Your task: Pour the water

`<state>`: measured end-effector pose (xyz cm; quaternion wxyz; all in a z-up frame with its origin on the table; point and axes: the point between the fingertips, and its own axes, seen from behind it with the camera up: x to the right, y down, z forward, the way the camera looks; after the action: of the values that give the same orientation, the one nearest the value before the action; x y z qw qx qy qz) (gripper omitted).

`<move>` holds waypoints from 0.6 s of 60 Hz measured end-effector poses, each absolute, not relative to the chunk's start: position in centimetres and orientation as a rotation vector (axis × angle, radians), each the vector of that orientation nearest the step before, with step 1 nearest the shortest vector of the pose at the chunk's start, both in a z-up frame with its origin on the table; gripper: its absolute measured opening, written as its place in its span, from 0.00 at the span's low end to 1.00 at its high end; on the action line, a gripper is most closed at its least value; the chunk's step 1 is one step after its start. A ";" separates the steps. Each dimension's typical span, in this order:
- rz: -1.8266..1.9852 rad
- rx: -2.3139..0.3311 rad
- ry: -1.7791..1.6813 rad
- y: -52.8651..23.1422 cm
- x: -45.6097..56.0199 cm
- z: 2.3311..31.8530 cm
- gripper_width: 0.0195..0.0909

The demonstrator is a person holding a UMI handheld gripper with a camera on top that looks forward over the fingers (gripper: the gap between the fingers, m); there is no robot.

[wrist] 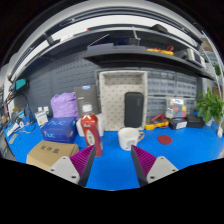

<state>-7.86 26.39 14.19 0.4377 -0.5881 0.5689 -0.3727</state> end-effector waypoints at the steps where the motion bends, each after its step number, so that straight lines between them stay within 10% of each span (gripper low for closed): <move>1: -0.921 -1.469 1.406 27.5 -7.4 13.9 0.73; 36: -0.914 -1.449 1.432 36.1 6.8 9.4 0.73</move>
<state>6.82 36.08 9.35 0.4390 -0.5832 0.5763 -0.3676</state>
